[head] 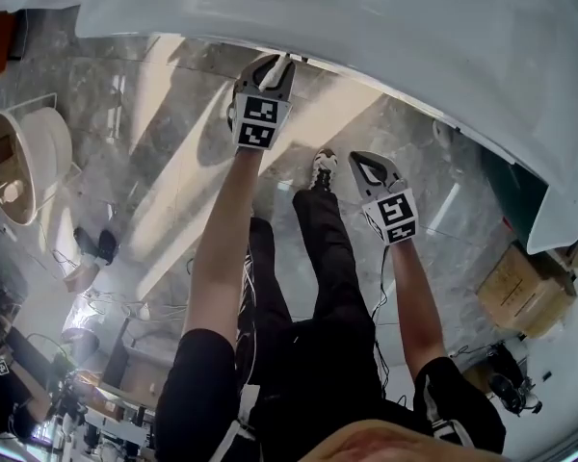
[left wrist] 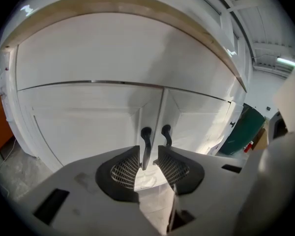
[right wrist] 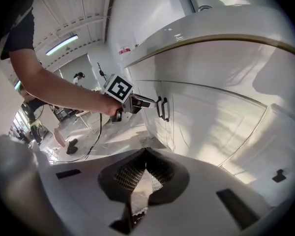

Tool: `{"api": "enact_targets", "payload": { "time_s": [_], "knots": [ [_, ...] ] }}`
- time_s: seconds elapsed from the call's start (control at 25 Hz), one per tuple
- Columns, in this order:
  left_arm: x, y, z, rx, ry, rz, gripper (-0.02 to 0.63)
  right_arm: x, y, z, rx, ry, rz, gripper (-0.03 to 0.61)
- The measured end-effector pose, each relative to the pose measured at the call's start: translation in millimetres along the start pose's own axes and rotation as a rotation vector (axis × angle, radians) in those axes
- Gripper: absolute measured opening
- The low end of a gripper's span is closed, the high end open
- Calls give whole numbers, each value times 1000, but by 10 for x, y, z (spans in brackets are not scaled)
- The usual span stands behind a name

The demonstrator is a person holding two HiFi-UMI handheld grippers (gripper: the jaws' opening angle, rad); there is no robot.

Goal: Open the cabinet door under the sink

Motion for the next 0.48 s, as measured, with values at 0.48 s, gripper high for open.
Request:
{"api": "enact_targets", "payload": {
  "time_s": [0.48],
  "knots": [
    [-123,197,-271,117,-3,74,54,-244,11,-82,-4,69,2,58]
  ]
}}
Point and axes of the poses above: the fingertips, and each gripper's own axes: z backward along the fingers, y to its left, x out of its top, the point moved 3 cm from there along z, backward along the fingers, and after that the axes turned 8 degrees about -z, right-handed, at the moved point
